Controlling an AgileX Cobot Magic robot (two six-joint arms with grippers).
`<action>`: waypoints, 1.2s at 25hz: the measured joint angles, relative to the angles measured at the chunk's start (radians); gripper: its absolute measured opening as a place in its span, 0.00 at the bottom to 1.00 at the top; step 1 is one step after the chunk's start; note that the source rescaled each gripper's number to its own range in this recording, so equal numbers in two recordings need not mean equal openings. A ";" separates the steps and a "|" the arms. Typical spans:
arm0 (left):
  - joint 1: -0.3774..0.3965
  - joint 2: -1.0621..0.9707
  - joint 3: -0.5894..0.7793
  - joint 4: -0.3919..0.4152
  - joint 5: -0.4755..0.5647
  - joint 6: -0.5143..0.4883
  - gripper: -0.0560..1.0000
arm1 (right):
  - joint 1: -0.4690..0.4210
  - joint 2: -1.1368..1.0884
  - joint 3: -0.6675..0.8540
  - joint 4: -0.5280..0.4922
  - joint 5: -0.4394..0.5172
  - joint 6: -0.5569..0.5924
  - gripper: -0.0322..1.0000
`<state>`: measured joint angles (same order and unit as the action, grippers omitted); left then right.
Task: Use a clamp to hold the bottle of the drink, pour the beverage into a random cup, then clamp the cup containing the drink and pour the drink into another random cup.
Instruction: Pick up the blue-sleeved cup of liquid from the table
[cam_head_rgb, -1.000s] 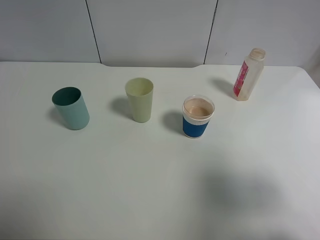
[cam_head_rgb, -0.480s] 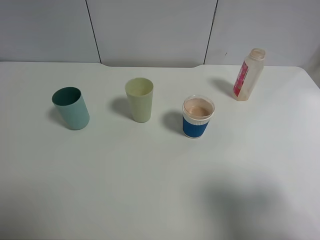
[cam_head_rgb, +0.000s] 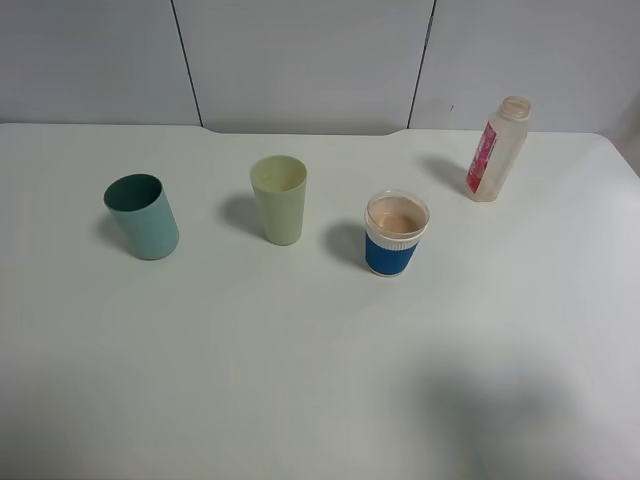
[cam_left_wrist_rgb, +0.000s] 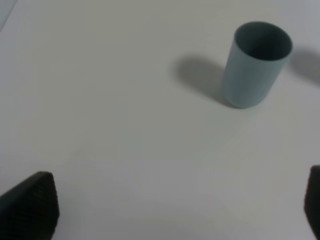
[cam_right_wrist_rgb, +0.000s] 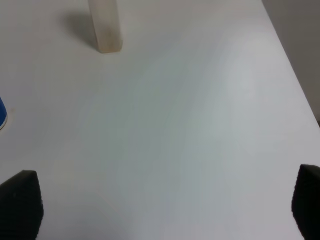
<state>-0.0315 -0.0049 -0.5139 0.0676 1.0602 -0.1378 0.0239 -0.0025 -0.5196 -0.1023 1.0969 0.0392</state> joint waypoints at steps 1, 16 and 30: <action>0.000 0.000 0.000 0.000 0.000 0.000 1.00 | 0.000 0.000 0.000 0.000 0.001 0.000 1.00; 0.000 0.000 0.000 0.000 0.000 0.000 1.00 | 0.000 0.000 0.020 -0.045 -0.025 0.000 1.00; 0.000 0.000 0.000 0.000 0.000 0.000 1.00 | 0.000 0.000 0.021 -0.045 -0.025 0.000 1.00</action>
<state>-0.0315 -0.0049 -0.5139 0.0676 1.0602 -0.1378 0.0239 -0.0025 -0.4990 -0.1474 1.0721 0.0392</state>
